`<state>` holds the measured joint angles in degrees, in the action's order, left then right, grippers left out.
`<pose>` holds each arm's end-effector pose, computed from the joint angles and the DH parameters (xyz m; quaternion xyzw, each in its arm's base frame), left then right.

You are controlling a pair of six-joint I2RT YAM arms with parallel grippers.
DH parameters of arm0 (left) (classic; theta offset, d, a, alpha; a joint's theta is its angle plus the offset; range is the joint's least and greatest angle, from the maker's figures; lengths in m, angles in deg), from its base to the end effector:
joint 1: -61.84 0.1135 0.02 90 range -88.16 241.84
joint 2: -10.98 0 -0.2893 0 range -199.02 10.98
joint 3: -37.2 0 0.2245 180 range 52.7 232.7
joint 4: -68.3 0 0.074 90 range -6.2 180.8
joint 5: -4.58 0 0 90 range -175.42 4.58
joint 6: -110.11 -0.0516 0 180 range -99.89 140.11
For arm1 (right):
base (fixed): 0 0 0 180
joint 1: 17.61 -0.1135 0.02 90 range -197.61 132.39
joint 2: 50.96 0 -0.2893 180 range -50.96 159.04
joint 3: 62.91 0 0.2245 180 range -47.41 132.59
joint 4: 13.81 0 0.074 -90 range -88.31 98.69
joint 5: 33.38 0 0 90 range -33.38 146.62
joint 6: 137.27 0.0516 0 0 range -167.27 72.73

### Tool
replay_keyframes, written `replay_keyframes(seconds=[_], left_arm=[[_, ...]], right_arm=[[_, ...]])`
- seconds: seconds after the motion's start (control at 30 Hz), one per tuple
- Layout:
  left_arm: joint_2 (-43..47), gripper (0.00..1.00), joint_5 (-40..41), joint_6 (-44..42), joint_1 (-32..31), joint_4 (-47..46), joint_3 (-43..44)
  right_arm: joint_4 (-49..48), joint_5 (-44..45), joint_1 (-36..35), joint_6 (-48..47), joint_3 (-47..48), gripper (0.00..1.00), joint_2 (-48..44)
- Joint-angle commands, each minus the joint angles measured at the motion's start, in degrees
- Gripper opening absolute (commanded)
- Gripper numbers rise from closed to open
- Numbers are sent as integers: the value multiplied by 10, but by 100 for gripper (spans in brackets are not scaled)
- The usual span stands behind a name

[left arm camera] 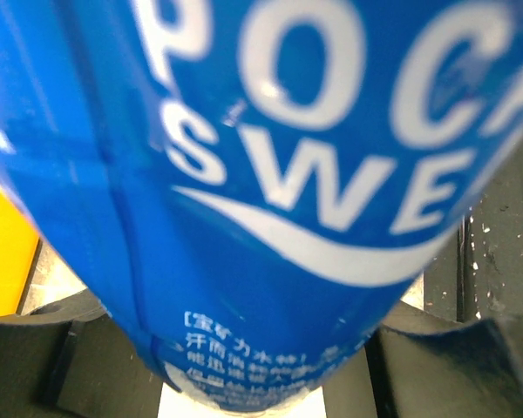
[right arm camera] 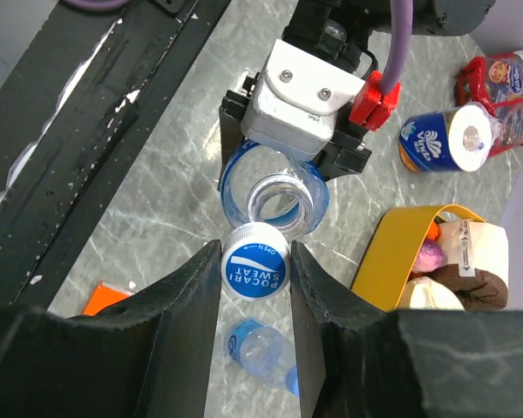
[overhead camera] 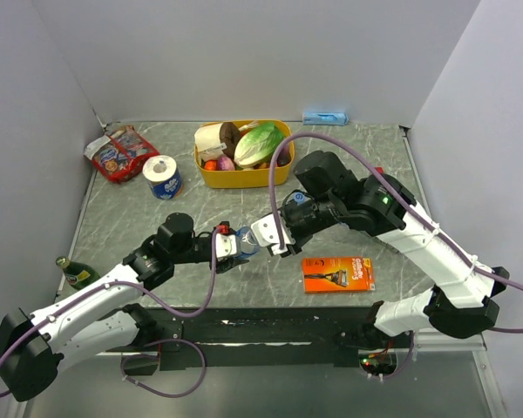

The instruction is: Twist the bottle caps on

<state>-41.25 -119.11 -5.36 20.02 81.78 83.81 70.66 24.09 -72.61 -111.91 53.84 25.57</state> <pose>0.1126 -0.1392 0.2819 0.5719 0.5559 -0.3126 0.5159 0.0967 0.1865 0.4578 -0.8193 0.3505 0.2258 0.3935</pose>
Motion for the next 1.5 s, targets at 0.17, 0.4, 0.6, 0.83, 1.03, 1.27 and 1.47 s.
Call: replay_keyframes(seconds=[0.17,0.4,0.6,0.83,1.03,1.27,1.47], left_arm=[[4,1,-16,-19,-5,-28,9],[0,1,-16,-21,-7,-41,7],[-2,1,-14,-25,-7,-43,8],[-2,1,-9,-22,-8,-51,7],[7,1,15,7,-8,-83,-6],[14,1,59,64,-7,-155,-30],[3,1,165,148,-7,-208,-34]], right_arm=[[-16,-2,-4,3,39,34,23],[3,-17,-5,-3,65,35,49],[28,-29,-5,-19,82,36,64],[57,-12,-6,-46,87,36,75],[42,15,-5,-1,72,36,81],[68,11,14,134,125,36,137],[85,63,17,252,169,35,188]])
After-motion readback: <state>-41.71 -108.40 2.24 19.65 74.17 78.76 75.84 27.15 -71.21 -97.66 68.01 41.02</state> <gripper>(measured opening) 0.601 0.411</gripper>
